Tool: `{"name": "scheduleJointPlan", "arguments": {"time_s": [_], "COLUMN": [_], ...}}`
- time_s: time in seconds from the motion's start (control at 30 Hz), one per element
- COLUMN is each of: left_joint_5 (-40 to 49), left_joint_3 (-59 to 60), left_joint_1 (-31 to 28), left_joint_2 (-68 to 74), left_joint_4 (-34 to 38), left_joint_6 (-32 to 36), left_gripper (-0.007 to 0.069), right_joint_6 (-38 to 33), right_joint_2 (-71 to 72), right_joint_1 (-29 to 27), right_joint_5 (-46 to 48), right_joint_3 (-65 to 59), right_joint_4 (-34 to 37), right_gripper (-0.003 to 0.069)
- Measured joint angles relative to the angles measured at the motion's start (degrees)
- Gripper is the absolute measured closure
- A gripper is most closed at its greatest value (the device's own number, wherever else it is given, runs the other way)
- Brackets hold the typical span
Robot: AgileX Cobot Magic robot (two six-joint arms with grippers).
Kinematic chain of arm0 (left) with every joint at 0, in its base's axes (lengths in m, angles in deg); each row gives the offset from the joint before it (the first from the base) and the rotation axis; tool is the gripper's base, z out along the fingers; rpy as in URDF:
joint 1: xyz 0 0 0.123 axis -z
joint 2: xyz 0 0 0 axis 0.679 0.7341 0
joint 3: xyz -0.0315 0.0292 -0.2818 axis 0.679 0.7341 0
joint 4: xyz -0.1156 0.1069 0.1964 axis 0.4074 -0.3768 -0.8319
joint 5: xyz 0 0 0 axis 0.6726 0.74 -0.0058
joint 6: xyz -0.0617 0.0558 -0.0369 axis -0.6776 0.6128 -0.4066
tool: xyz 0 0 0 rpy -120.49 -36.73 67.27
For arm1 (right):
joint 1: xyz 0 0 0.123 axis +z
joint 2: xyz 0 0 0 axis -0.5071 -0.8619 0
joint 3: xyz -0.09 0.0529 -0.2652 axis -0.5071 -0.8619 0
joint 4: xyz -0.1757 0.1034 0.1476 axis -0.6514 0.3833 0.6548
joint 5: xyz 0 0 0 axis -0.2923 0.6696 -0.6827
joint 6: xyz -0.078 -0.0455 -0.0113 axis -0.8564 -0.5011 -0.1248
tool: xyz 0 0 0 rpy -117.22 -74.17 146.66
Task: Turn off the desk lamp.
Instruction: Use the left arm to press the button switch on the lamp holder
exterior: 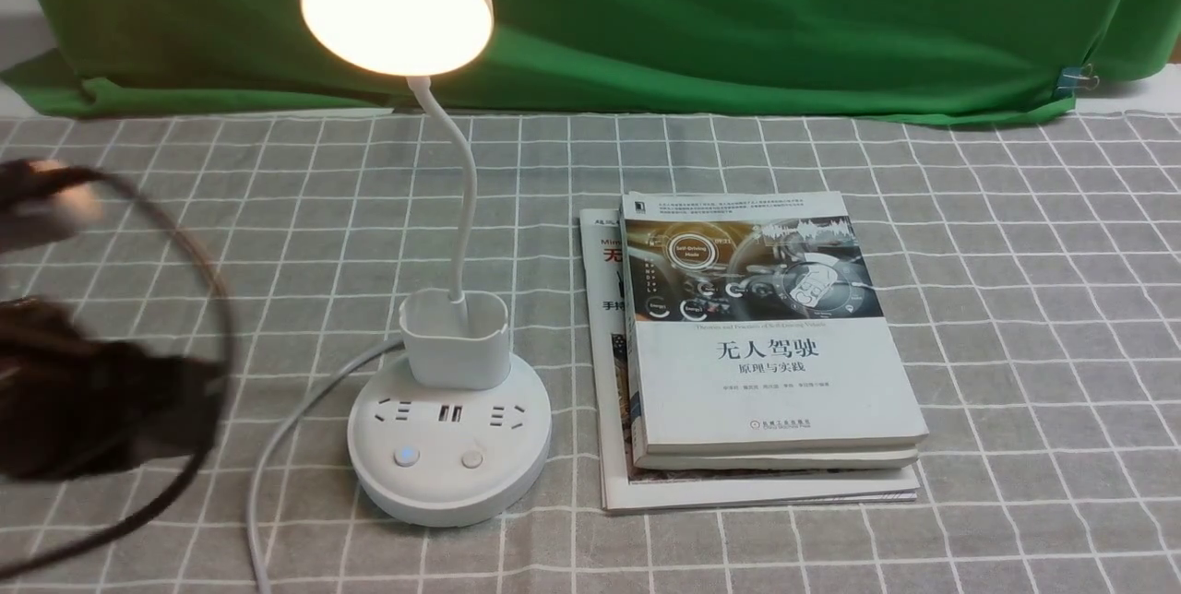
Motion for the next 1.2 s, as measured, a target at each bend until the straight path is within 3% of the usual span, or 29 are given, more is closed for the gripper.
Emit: {"name": "scheduleJointPlan", "arguments": {"time_s": [0.33,0.4,0.8,1.2], "left_joint_5": [-1.60,-0.92,2.66,4.15], "left_joint_3": [-12.81,-15.46,-25.66,-27.00], "left_joint_1": [24.75,27.19,27.49,27.04], "left_joint_2": [25.09,28.33,40.34,44.34], "left_joint_4": [-11.84,-12.24,-14.01,-15.64], "left_joint_6": [-11.32,-12.78,-13.79,-13.84], "left_gripper": [0.0606,0.0606,0.0606,0.0606], "right_joint_6": [0.00,0.00,0.00,0.00], "right_joint_2": [0.00,0.00,0.00,0.00], "right_joint_1": [0.00,0.00,0.00,0.00], "right_joint_5": [0.00,0.00,0.00,0.00], "right_joint_3": [0.00,0.00,0.00,0.00], "right_joint_4": [0.00,0.00,0.00,0.00], "right_gripper": [0.0623,0.0623,0.0623,0.0623]}}
